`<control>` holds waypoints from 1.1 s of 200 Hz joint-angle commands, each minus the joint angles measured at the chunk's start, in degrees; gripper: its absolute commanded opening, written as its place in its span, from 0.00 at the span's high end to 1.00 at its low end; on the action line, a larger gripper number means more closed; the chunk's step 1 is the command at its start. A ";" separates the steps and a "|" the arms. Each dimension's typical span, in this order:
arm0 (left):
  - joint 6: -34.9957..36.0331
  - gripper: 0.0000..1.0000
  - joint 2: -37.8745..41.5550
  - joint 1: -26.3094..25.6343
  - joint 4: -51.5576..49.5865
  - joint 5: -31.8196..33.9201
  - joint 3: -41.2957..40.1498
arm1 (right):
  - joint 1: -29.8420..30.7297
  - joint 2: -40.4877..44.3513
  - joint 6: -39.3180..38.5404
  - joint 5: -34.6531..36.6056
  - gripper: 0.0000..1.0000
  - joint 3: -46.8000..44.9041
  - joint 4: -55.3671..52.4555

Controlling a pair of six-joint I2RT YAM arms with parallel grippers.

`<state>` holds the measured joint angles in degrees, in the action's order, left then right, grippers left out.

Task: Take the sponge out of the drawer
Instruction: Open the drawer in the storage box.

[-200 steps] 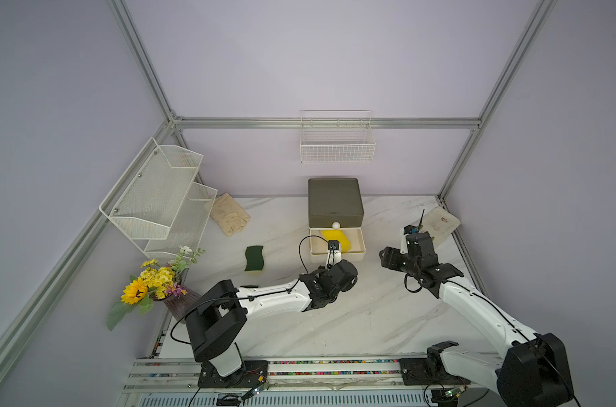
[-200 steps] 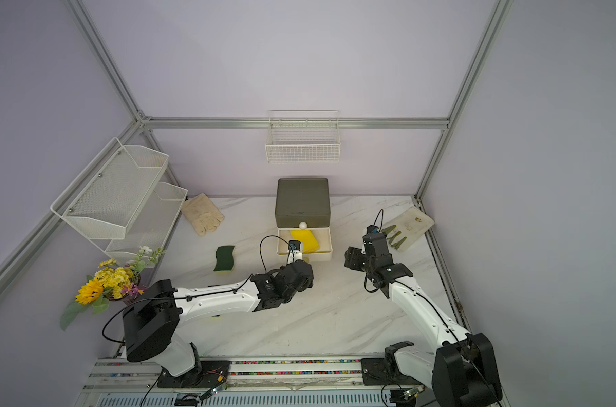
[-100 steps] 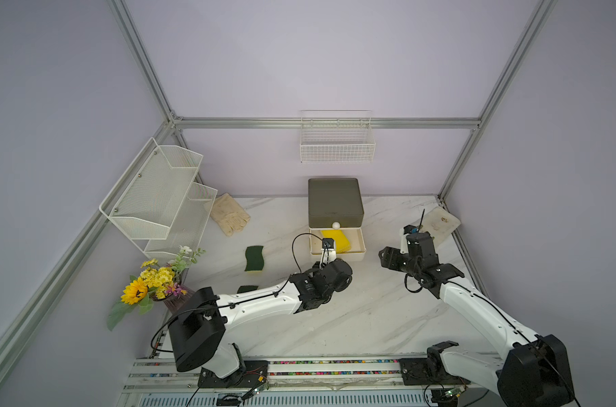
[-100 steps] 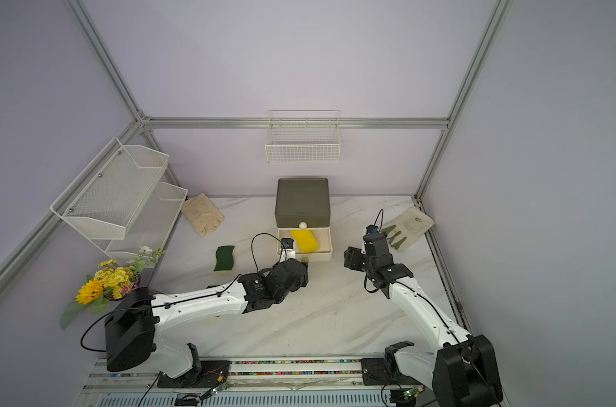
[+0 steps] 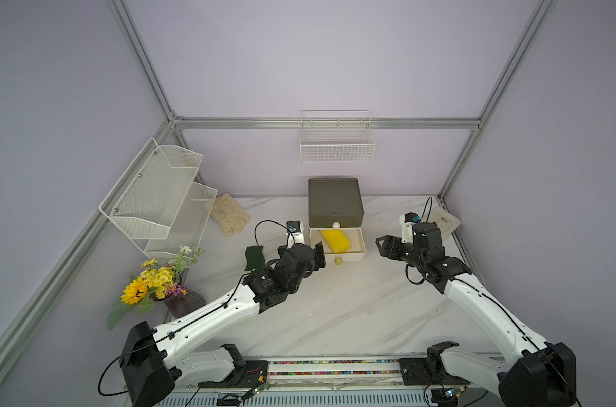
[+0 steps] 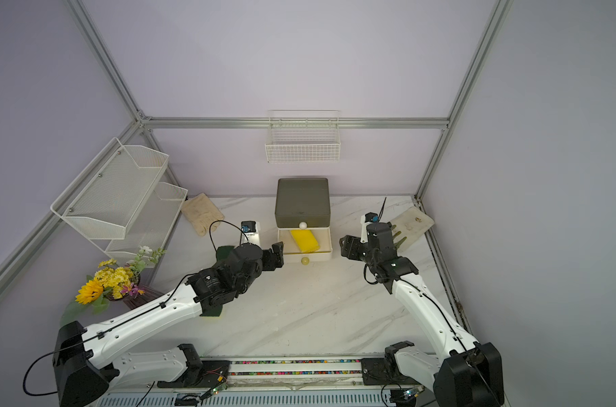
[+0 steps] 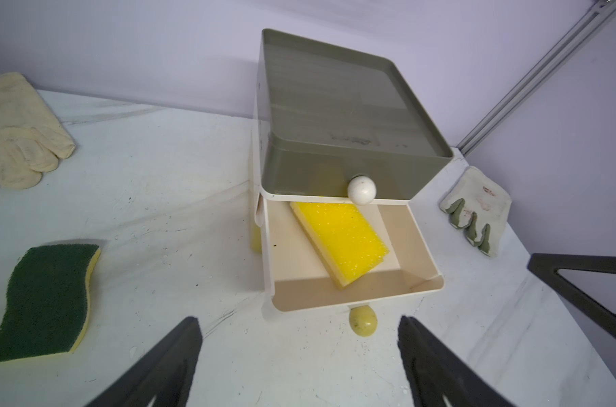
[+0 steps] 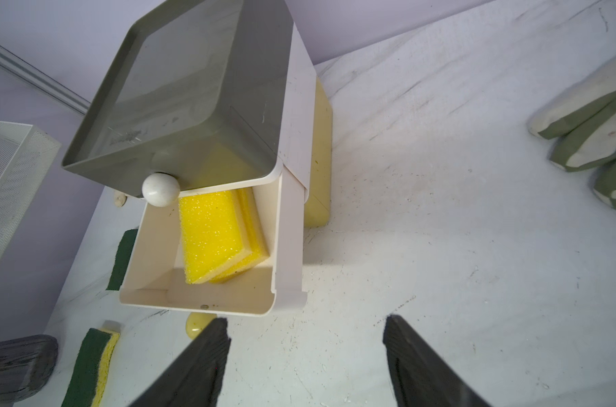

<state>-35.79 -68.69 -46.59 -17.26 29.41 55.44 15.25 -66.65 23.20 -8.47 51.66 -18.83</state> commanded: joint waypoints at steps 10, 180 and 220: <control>0.79 0.10 -0.99 4.68 -0.41 -9.48 0.11 | 2.19 -4.64 0.06 -0.73 0.29 4.65 0.21; 5.42 0.00 1.89 7.33 -6.49 -10.38 1.38 | 11.61 -25.39 0.32 19.46 0.64 19.83 -9.65; 10.97 0.00 1.33 10.88 -10.57 -13.28 5.91 | 12.22 -27.92 0.78 19.81 0.71 20.59 -9.73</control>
<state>-30.15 -68.36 -37.89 -25.41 18.09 58.17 26.72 -93.38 23.40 9.82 70.78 -27.75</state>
